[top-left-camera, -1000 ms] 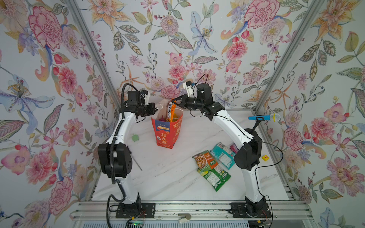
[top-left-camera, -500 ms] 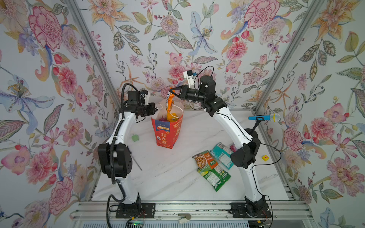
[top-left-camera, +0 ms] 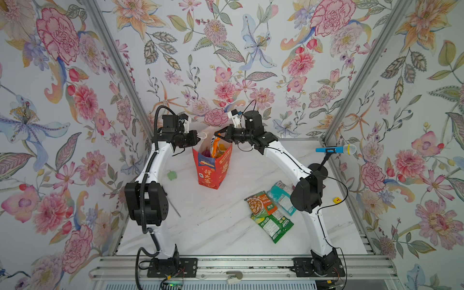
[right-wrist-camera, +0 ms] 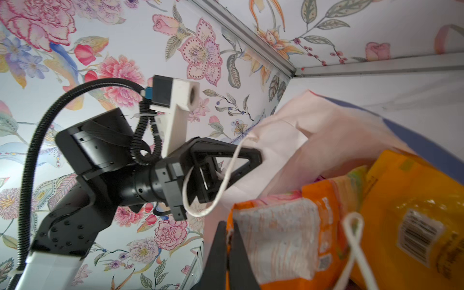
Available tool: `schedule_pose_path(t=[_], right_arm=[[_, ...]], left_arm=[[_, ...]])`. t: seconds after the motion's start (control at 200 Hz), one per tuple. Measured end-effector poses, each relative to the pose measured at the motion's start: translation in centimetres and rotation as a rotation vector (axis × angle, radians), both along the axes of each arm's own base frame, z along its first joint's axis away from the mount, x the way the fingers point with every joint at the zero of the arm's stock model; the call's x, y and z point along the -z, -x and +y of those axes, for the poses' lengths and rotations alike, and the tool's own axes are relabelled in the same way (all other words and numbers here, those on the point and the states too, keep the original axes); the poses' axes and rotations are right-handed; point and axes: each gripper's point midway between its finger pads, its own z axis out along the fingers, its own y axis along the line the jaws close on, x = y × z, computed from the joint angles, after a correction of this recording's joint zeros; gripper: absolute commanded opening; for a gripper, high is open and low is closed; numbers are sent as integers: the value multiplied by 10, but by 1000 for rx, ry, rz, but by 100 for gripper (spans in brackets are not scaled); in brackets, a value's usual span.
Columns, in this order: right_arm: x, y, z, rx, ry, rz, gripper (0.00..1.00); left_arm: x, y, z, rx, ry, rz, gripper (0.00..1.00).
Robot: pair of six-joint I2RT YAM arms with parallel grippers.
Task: Place the snacks into the paper bag
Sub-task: 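Lower the FOX'S candy bag into the red bag and open the right gripper, then move the right gripper down to the green noodle packet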
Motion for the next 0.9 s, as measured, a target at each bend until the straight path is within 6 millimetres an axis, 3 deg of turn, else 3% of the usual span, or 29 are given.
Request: schedule_pose_path(t=[0.13, 0.34, 0.545, 0.741, 0.901], right_arm=[[18, -4, -7, 36, 51, 20, 0], [3, -2, -30, 83, 76, 1, 10], [-12, -6, -39, 110, 84, -49, 45], [-44, -7, -43, 133, 70, -123, 48], [-52, -4, -54, 160, 105, -165, 49]], left_arm=[[0, 0, 0, 1, 0, 0, 0], [0, -1, 0, 0, 0, 0, 0], [1, -1, 0, 0, 0, 0, 0], [1, -1, 0, 0, 0, 1, 0], [1, -1, 0, 0, -1, 1, 0]])
